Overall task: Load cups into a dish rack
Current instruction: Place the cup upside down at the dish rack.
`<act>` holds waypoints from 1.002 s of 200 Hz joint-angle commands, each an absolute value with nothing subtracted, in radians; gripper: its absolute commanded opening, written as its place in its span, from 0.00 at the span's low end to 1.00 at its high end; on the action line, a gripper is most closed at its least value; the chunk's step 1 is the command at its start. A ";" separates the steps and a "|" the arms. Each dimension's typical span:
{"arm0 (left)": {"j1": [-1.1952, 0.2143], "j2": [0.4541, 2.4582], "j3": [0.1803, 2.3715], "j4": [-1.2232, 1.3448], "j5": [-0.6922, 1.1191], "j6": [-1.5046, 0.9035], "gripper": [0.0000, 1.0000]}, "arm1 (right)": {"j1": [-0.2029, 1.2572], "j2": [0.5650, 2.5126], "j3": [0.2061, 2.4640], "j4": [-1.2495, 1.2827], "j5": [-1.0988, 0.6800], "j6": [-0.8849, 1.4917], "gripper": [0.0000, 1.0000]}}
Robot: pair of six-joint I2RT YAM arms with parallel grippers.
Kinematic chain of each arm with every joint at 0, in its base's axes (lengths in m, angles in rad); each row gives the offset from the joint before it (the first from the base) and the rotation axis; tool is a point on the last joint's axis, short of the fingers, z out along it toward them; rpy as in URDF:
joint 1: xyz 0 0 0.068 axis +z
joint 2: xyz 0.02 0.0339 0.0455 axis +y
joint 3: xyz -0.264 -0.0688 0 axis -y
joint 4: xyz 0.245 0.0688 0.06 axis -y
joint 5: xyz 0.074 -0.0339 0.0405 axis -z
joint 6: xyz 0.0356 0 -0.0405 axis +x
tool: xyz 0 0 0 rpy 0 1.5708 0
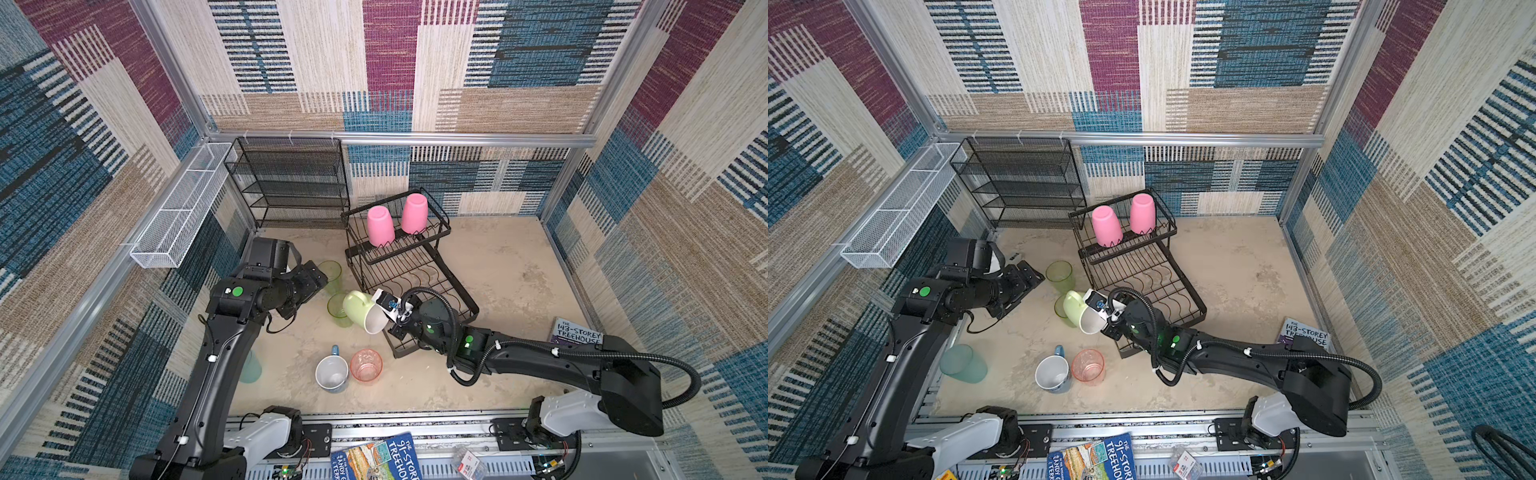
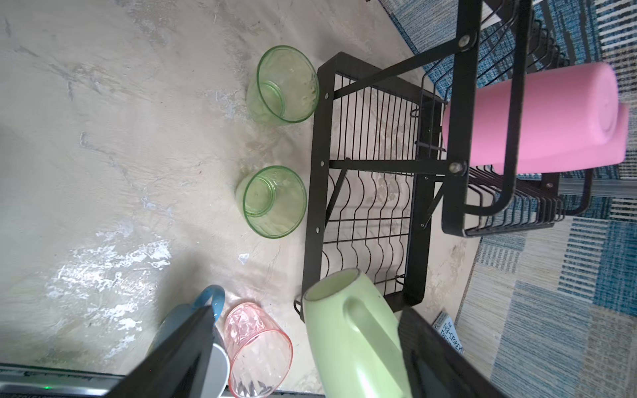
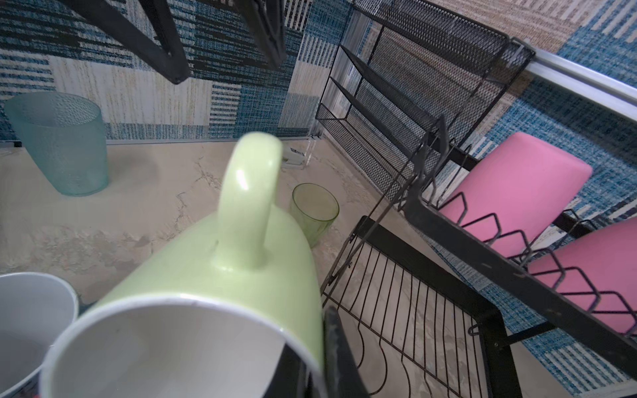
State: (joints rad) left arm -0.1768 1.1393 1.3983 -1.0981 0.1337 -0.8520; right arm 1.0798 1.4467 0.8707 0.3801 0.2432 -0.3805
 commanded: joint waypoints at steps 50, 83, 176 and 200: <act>-0.141 1.196 1.453 -1.183 0.228 -1.009 0.86 | 1.104 1.586 0.949 0.618 0.365 -0.590 0.00; -0.119 1.216 1.467 -1.185 0.291 -1.044 0.85 | 1.116 1.629 0.966 0.663 0.378 -0.640 0.00; -0.066 1.256 1.543 -1.256 0.385 -1.081 0.81 | 1.134 1.732 0.950 0.901 0.376 -0.774 0.00; -0.064 1.267 1.543 -1.249 0.413 -1.095 0.78 | 1.135 1.765 0.945 0.969 0.375 -0.808 0.00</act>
State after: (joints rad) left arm -0.0673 1.2606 1.5364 -1.2335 0.3733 -1.0702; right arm 1.1328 1.7451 0.9474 0.7609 0.3679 -0.7589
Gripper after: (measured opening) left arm 0.794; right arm 0.098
